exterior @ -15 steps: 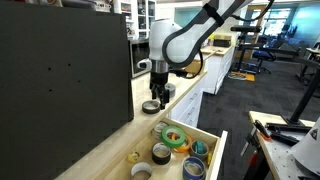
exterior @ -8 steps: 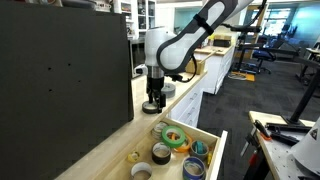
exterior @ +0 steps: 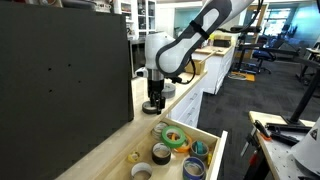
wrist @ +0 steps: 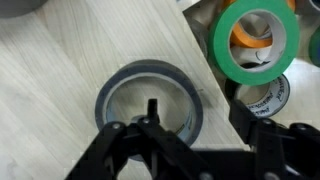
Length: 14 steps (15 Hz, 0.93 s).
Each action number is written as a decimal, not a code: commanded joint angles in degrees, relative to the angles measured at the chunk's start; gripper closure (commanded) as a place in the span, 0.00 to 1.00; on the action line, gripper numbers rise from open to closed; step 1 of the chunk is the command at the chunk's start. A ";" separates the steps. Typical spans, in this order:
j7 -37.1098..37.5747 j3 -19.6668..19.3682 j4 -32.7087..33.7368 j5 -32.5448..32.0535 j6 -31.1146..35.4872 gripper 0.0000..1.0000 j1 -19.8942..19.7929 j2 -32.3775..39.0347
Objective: Pick the black masking tape and put it in the drawer
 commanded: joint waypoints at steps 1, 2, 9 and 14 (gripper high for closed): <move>-1.48 0.93 0.90 -0.04 -0.50 0.55 -1.79 0.69; -1.41 0.90 0.84 0.00 -0.46 0.61 -1.94 0.74; -1.56 1.06 -0.11 0.25 -0.33 0.98 -2.77 0.12; -1.30 1.00 -1.22 0.26 -0.74 0.95 -2.83 -2.33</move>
